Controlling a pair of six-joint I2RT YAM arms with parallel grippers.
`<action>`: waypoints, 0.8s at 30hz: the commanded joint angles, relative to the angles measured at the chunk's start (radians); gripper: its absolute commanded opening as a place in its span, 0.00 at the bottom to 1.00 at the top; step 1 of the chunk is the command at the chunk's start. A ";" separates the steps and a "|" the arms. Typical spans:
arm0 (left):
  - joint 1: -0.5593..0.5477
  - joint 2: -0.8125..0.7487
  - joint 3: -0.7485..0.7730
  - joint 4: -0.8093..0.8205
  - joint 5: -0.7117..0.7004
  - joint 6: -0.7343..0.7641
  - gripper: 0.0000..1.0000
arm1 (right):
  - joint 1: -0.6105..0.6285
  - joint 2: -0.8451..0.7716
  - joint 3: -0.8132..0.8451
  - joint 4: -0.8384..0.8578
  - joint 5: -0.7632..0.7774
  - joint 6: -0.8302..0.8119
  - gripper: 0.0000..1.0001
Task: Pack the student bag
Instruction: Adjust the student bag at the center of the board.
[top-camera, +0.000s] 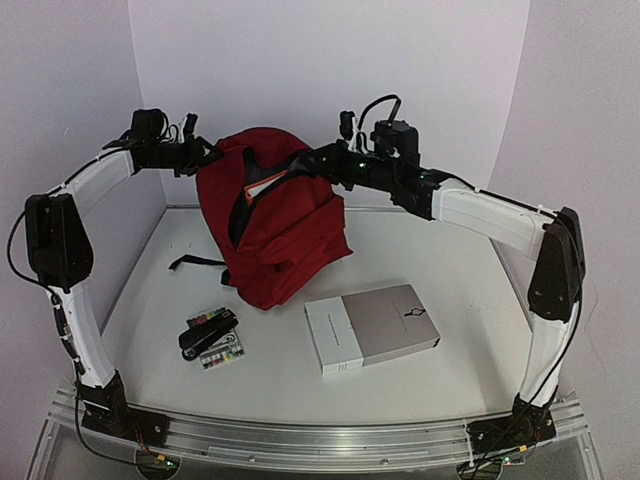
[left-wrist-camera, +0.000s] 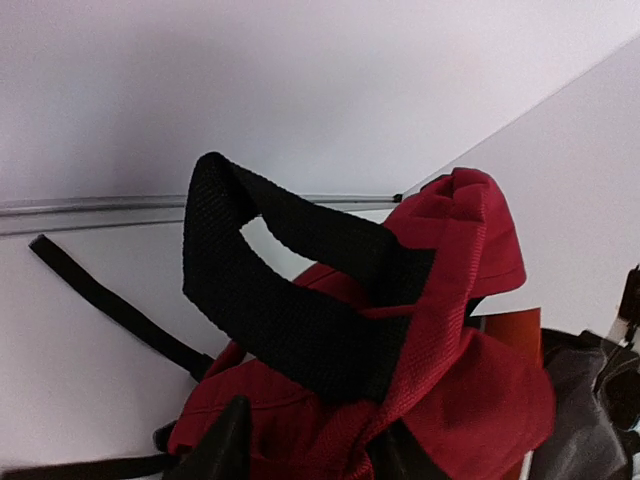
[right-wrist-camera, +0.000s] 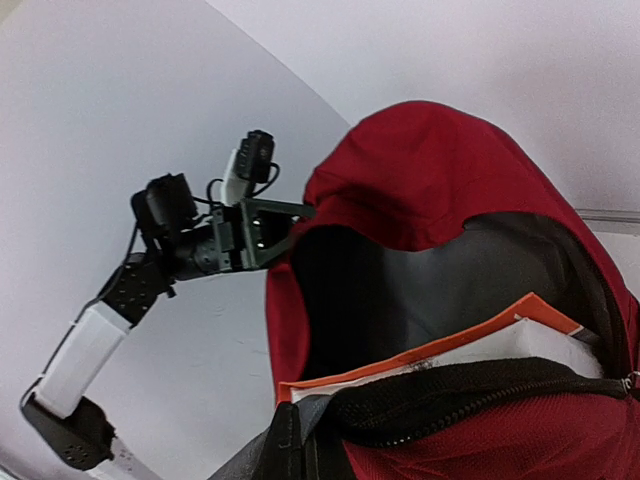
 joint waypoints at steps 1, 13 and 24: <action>-0.088 -0.102 -0.007 -0.009 -0.073 0.186 0.71 | 0.026 -0.080 0.025 -0.113 0.267 -0.136 0.00; -0.435 -0.479 -0.250 0.054 -0.287 0.406 1.00 | 0.067 -0.059 0.102 -0.138 0.366 -0.136 0.00; -0.585 -0.359 -0.161 -0.117 -0.423 0.387 1.00 | 0.124 -0.047 0.158 -0.139 0.517 -0.129 0.00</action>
